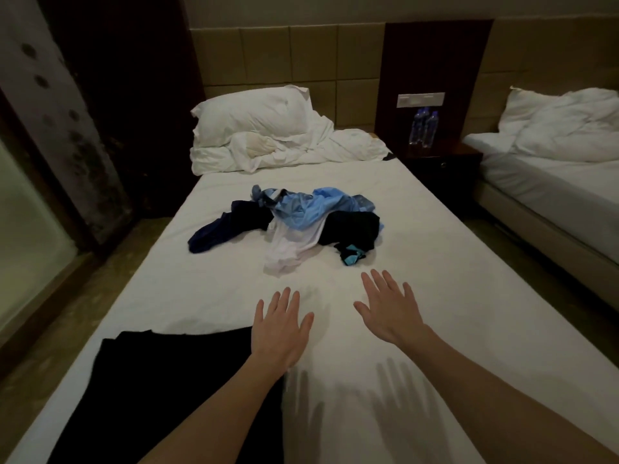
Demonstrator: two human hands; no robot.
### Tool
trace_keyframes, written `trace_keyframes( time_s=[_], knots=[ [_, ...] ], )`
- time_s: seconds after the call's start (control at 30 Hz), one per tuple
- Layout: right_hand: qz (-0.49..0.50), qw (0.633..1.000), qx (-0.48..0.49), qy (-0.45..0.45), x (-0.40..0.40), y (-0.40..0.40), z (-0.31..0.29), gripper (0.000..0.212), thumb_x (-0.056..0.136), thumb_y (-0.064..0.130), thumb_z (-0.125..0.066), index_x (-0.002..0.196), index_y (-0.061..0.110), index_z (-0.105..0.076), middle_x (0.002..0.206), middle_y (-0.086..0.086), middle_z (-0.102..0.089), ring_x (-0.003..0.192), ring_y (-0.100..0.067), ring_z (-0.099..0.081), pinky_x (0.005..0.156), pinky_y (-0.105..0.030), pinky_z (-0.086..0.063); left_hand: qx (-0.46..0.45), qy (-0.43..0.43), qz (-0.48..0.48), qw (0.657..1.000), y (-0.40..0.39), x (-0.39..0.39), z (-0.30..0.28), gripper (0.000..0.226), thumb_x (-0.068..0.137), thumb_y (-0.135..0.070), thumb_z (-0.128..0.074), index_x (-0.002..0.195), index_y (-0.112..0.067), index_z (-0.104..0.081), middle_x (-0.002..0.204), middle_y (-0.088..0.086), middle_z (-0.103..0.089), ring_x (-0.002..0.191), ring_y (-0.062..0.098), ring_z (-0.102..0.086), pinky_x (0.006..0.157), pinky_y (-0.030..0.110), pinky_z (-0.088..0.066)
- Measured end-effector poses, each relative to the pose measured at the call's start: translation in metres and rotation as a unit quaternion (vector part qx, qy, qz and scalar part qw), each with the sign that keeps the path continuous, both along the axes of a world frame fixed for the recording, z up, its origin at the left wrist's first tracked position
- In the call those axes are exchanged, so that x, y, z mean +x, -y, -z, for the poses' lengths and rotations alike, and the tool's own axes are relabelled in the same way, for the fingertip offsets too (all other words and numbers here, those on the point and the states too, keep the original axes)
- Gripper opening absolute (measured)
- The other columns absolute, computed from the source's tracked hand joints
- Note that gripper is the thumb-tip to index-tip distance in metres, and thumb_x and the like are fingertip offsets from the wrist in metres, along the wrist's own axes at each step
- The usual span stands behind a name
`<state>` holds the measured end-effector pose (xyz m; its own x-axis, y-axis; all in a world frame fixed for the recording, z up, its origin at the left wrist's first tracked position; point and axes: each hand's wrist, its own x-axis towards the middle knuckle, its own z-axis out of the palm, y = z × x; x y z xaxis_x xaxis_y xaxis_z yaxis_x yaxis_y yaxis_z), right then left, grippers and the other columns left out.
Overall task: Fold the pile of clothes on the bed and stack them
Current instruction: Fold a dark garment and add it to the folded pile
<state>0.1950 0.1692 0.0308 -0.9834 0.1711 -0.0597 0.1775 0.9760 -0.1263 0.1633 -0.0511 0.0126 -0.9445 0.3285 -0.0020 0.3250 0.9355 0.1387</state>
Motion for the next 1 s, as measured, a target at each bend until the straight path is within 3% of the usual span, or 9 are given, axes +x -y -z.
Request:
trace_keyframes(
  time_s=[0.17, 0.3, 0.47, 0.53, 0.63, 0.77, 0.9, 1.0],
  knots=[
    [0.009, 1.000, -0.001, 0.022, -0.068, -0.036, 0.030, 0.065, 0.104, 0.041, -0.034, 0.158, 0.020, -0.005, 0.166, -0.001, -0.004, 0.153, -0.022, -0.001, 0.122, -0.050, -0.007, 0.021, 0.016, 0.017, 1.000, -0.047, -0.057, 0.026, 0.064, 0.103, -0.054, -0.014, 0.159, -0.024, -0.003, 0.167, -0.005, 0.003, 0.153, 0.014, 0.002, 0.125, 0.043, 0.001],
    [0.008, 1.000, -0.023, 0.007, -0.136, -0.063, 0.057, 0.067, 0.099, 0.016, -0.043, 0.157, 0.017, -0.010, 0.164, -0.003, -0.017, 0.150, -0.023, -0.017, 0.121, -0.047, -0.019, 0.043, 0.013, 0.015, 0.999, -0.076, -0.119, 0.052, 0.064, 0.104, -0.053, -0.021, 0.159, -0.025, -0.005, 0.167, -0.006, -0.001, 0.153, 0.013, -0.001, 0.125, 0.040, -0.002],
    [0.013, 0.997, -0.057, -0.055, -0.222, -0.093, 0.090, 0.082, 0.093, 0.000, -0.050, 0.158, 0.019, -0.005, 0.160, -0.004, -0.023, 0.141, -0.027, -0.030, 0.104, -0.041, -0.044, 0.086, -0.002, 0.015, 0.996, -0.106, -0.189, 0.083, 0.062, 0.104, -0.049, -0.029, 0.159, -0.025, -0.013, 0.166, -0.007, -0.010, 0.152, 0.010, -0.008, 0.125, 0.036, -0.006],
    [0.022, 0.994, -0.039, -0.096, -0.248, -0.101, 0.104, 0.081, 0.090, -0.002, -0.054, 0.157, 0.017, -0.013, 0.150, -0.006, -0.033, 0.133, -0.029, -0.038, 0.091, -0.040, -0.050, 0.100, -0.009, 0.012, 0.995, -0.111, -0.205, 0.093, 0.061, 0.104, -0.048, -0.031, 0.158, -0.024, -0.015, 0.165, -0.008, -0.012, 0.152, 0.010, -0.009, 0.125, 0.035, -0.007],
    [0.028, 0.986, -0.006, -0.161, -0.273, -0.111, 0.120, 0.062, 0.081, -0.002, -0.064, 0.138, 0.013, -0.044, 0.121, -0.008, -0.053, 0.109, -0.031, -0.053, 0.074, -0.037, -0.045, 0.127, -0.014, 0.014, 0.992, -0.108, -0.214, 0.106, 0.059, 0.104, -0.045, -0.034, 0.157, -0.023, -0.022, 0.164, -0.007, -0.018, 0.151, 0.009, -0.013, 0.125, 0.034, -0.008],
    [0.003, 0.968, -0.052, -0.244, -0.270, -0.113, 0.120, 0.016, 0.091, 0.016, -0.066, 0.105, 0.008, -0.062, 0.100, -0.013, -0.059, 0.091, -0.033, -0.054, 0.073, -0.040, -0.043, 0.149, -0.022, 0.017, 0.988, -0.105, -0.208, 0.106, 0.058, 0.103, -0.043, -0.037, 0.156, -0.022, -0.025, 0.162, -0.006, -0.025, 0.149, 0.009, -0.020, 0.123, 0.033, -0.013],
    [-0.028, 0.941, -0.119, -0.316, -0.229, -0.092, 0.106, 0.033, 0.098, 0.030, -0.052, 0.083, 0.003, -0.063, 0.088, -0.013, -0.051, 0.081, -0.024, -0.042, 0.074, -0.037, -0.039, 0.177, 0.001, 0.019, 0.984, -0.113, -0.193, 0.096, 0.067, 0.096, -0.044, -0.051, 0.154, -0.023, -0.027, 0.158, -0.004, -0.034, 0.143, 0.014, -0.034, 0.118, 0.034, -0.028],
    [-0.046, 0.926, -0.259, -0.269, -0.172, -0.066, 0.062, 0.029, 0.103, 0.024, -0.048, 0.079, 0.010, -0.057, 0.084, 0.000, -0.047, 0.071, -0.010, -0.040, 0.073, -0.024, -0.035, 0.219, 0.021, 0.065, 0.973, -0.116, -0.155, 0.061, 0.077, 0.084, -0.045, -0.063, 0.151, -0.027, -0.030, 0.152, -0.008, -0.039, 0.133, 0.016, -0.046, 0.107, 0.032, -0.042]
  ],
)
